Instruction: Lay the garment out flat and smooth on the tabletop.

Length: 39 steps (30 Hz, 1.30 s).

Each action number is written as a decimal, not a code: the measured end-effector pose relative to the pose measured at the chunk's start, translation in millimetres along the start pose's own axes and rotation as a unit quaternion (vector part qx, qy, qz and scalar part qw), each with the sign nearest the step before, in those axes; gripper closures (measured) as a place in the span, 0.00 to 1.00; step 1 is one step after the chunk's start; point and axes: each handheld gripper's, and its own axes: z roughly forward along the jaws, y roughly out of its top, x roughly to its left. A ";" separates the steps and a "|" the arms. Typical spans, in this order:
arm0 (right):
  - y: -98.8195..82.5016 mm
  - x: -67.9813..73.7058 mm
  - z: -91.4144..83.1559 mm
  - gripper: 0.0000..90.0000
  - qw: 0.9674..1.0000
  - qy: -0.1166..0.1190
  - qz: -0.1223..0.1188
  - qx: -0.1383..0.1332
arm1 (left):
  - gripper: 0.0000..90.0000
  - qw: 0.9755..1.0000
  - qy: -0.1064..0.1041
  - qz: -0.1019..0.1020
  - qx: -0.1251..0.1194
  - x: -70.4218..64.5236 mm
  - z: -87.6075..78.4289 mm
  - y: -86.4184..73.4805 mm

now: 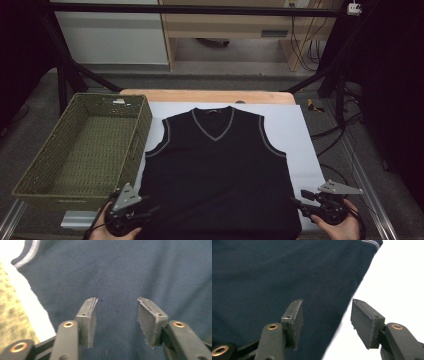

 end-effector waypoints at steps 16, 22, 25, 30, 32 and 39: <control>1.6 3.5 37.4 0.95 0.999 -0.038 -0.021 0.022 | 0.98 0.999 0.005 -0.006 0.053 -3.2 32.7 -7.4; -5.7 1.1 21.0 0.96 0.998 -0.040 -0.012 0.041 | 0.99 0.998 -0.001 -0.008 0.060 1.3 22.4 -10.9; -7.2 3.5 19.2 0.89 0.999 -0.029 -0.011 0.041 | 0.99 0.998 -0.005 -0.011 0.054 1.9 15.6 -12.6; -0.9 4.7 17.1 0.52 1.000 -0.007 -0.023 -0.010 | 0.89 1.000 -0.012 -0.009 0.018 3.1 9.7 -9.2; 3.6 5.2 17.3 0.42 0.999 0.002 -0.027 -0.041 | 0.79 1.000 -0.016 -0.007 -0.001 4.3 9.7 -5.4; 23.4 6.1 28.5 0.26 0.996 0.018 -0.040 -0.074 | 0.52 0.999 -0.022 -0.004 -0.042 9.2 20.6 11.9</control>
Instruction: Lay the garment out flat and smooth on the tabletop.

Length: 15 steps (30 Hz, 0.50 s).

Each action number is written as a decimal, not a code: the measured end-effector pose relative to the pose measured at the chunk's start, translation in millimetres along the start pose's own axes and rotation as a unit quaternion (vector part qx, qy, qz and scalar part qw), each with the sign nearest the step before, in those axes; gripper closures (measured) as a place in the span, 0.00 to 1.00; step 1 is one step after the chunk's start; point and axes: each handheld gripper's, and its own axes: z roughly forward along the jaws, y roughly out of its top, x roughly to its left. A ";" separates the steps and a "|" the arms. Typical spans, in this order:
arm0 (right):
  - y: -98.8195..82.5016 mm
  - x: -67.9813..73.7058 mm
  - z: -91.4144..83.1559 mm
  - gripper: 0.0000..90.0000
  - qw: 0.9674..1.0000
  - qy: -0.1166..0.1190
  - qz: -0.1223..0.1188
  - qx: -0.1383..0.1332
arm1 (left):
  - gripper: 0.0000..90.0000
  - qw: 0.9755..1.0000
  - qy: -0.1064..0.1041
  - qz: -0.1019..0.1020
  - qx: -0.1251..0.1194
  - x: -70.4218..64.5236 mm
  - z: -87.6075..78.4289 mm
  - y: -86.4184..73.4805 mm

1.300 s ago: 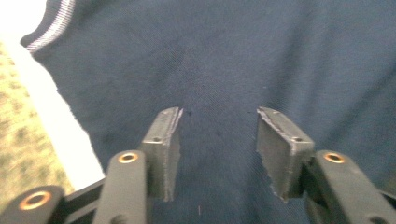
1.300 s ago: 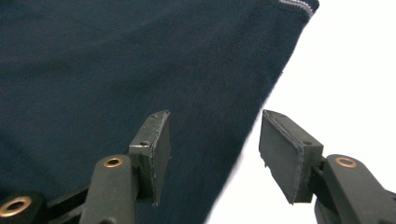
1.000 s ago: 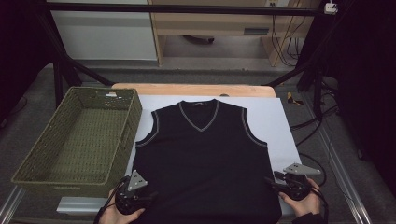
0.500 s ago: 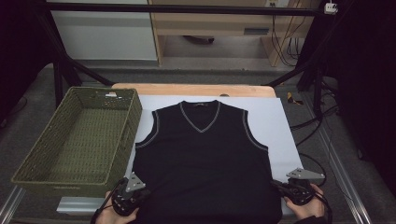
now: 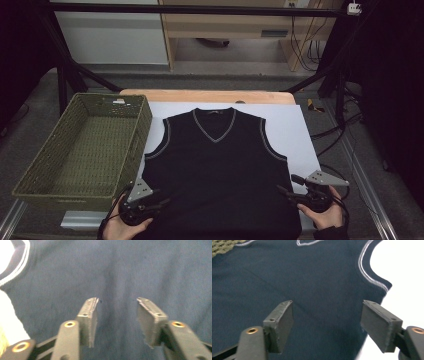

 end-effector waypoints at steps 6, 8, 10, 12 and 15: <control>14.9 0.0 15.2 0.20 1.000 -0.001 -0.001 -0.001 | 0.34 1.000 -0.002 0.013 -0.022 3.1 17.5 18.3; 19.2 -1.1 18.5 0.19 1.000 -0.001 0.001 -0.004 | 0.29 0.999 -0.007 0.018 -0.030 5.3 23.5 24.3; 24.8 -2.8 21.9 0.18 1.000 -0.004 0.004 -0.006 | 0.25 0.999 -0.007 0.017 -0.041 7.8 29.5 29.2; 30.5 -4.0 25.5 0.18 1.000 -0.005 0.008 -0.011 | 0.21 0.999 -0.005 0.022 -0.046 10.2 35.1 33.9; 38.7 -5.1 30.7 0.17 1.000 -0.004 0.009 -0.018 | 0.15 0.999 -0.007 0.018 -0.044 15.3 42.6 40.8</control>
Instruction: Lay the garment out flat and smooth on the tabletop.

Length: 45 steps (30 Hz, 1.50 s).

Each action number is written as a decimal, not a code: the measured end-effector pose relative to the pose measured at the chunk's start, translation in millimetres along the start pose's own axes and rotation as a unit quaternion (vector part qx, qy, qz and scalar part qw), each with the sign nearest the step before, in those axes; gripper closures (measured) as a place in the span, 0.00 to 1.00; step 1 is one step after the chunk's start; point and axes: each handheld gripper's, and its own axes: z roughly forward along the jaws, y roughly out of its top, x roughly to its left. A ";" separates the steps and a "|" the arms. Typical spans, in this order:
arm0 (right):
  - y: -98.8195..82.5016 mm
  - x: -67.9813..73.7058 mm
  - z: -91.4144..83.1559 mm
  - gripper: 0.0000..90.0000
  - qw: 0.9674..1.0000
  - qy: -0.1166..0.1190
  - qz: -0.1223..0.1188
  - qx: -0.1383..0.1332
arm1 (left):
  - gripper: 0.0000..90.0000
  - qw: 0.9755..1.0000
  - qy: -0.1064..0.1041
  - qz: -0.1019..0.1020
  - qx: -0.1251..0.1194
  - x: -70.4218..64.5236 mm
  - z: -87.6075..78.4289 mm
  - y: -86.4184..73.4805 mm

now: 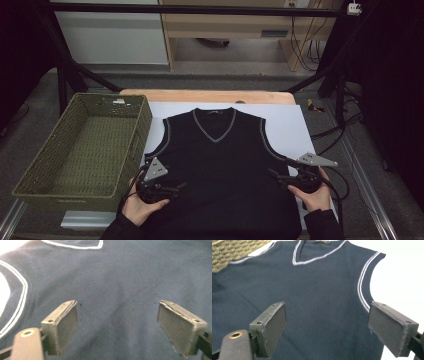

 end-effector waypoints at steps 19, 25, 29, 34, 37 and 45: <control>28.5 -9.8 25.8 0.12 1.000 -0.019 0.009 -0.003 | 0.00 0.999 0.010 -0.037 -0.026 35.5 13.4 26.6; 32.0 -17.2 25.5 0.12 1.000 -0.027 0.014 -0.007 | 0.00 0.998 0.015 -0.047 -0.028 44.6 19.1 39.4; 33.4 -22.4 26.2 0.12 0.999 -0.033 0.018 -0.010 | 0.00 0.998 0.017 -0.052 -0.028 48.6 24.2 46.7; 37.1 -28.2 29.4 0.13 0.999 -0.040 0.023 -0.013 | 0.00 0.998 0.021 -0.049 -0.030 52.8 30.8 56.8; 38.3 -28.9 31.4 0.14 0.999 -0.035 0.019 -0.015 | 0.00 0.998 0.021 -0.059 -0.027 56.3 35.7 60.4; 41.2 -33.6 41.0 0.14 0.999 -0.039 0.014 -0.006 | 0.00 0.996 0.030 -0.078 -0.014 69.7 47.7 62.3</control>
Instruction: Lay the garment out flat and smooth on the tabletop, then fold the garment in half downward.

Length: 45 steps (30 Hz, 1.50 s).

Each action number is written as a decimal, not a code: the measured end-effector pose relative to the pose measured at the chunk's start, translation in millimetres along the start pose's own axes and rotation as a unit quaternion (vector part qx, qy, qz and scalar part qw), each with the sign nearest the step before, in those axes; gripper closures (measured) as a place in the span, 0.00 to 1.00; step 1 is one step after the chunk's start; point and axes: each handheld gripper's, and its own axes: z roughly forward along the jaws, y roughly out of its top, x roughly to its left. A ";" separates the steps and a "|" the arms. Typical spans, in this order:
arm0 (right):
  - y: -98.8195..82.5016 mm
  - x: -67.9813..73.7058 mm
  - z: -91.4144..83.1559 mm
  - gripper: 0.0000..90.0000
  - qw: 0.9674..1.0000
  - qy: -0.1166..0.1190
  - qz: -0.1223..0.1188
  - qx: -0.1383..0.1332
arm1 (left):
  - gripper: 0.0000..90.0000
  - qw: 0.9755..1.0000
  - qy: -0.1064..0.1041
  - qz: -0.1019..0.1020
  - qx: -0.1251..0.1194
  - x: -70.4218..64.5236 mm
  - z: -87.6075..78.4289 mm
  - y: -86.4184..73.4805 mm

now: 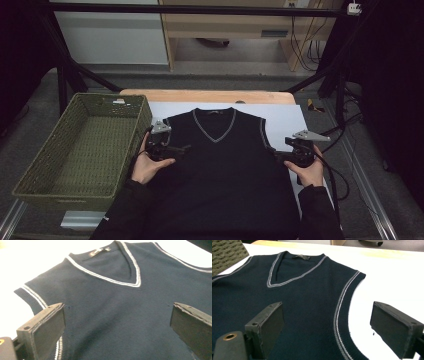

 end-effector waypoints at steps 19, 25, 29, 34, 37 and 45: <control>6.3 -8.9 35.2 0.17 0.999 -0.023 -0.011 0.034 | 0.08 0.997 0.071 -0.026 0.014 42.1 31.0 -6.8; 4.0 -17.4 50.9 0.22 0.998 -0.034 -0.005 0.047 | 0.20 0.993 0.109 -0.028 0.035 54.4 42.4 -13.4; 3.0 -22.4 61.3 0.26 0.997 -0.039 0.002 0.061 | 0.28 0.992 0.114 -0.027 0.056 62.0 49.2 -19.0; 1.6 -25.1 72.4 0.34 0.997 -0.047 0.009 0.068 | 0.36 0.991 0.116 -0.032 0.058 67.4 54.7 -23.0; -1.2 -28.0 77.1 0.37 0.996 -0.049 0.014 0.073 | 0.40 0.991 0.116 -0.029 0.056 66.6 55.4 -23.1; -5.3 -28.6 84.6 0.50 0.995 -0.037 0.008 0.093 | 0.58 0.991 0.116 -0.038 0.058 64.8 54.4 -22.2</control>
